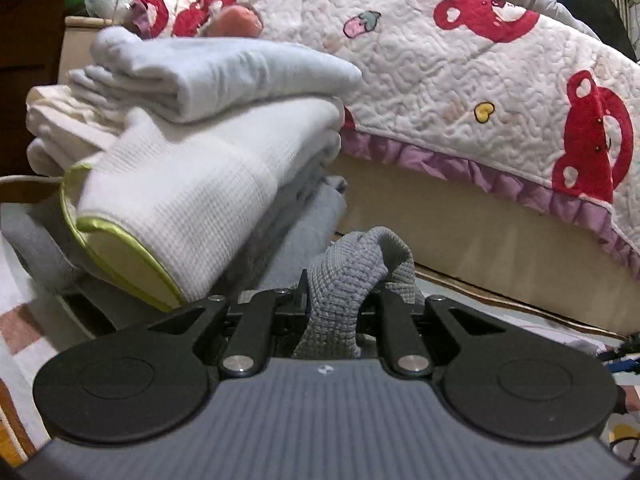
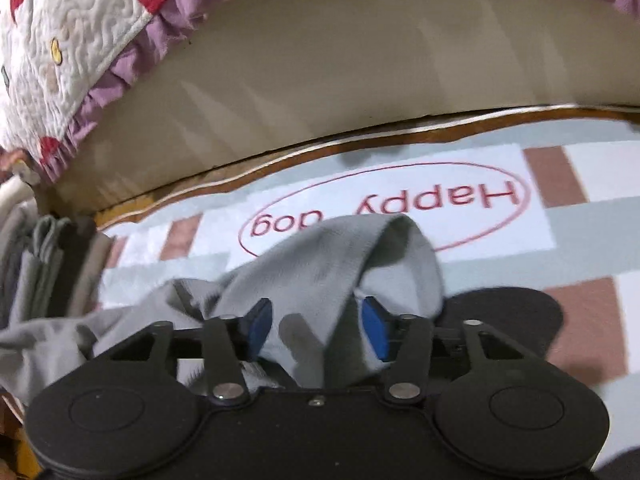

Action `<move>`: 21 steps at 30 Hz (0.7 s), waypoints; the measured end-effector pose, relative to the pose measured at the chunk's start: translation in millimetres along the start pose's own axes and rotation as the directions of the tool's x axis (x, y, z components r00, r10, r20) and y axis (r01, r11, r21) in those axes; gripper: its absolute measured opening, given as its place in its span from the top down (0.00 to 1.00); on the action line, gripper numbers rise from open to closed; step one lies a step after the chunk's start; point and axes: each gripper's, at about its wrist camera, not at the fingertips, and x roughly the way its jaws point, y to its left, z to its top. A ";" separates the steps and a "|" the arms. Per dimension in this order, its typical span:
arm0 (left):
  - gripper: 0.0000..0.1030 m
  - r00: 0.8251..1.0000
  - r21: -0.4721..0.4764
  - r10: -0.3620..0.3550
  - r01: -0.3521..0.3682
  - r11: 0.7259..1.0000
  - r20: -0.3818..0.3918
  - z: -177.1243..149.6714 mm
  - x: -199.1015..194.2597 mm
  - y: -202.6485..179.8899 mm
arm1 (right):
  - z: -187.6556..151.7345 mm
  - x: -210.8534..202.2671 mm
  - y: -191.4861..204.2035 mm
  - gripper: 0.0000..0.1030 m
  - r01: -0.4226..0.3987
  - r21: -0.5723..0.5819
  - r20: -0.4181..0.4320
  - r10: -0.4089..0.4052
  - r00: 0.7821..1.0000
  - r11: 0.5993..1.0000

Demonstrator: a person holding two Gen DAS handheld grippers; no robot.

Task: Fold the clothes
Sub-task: 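Raise the shirt with both grippers and shake it out to spread it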

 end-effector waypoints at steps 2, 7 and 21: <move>0.89 1.000 0.000 0.002 -0.002 1.000 -0.016 -1.9 2.1 2.4 | -1.6 8.8 -5.5 0.44 -0.050 0.061 -0.029 0.052 0.998 0.997; 0.89 0.998 -0.075 -0.035 0.031 0.997 -0.055 -1.4 10.1 14.5 | -28.3 10.2 -7.5 0.76 -0.299 0.174 -0.072 0.315 0.946 0.938; 0.89 0.998 -0.095 -0.067 0.065 0.993 -0.020 7.4 -0.8 15.0 | 18.1 -123.4 49.5 0.93 -0.016 -0.242 0.277 0.085 0.957 0.970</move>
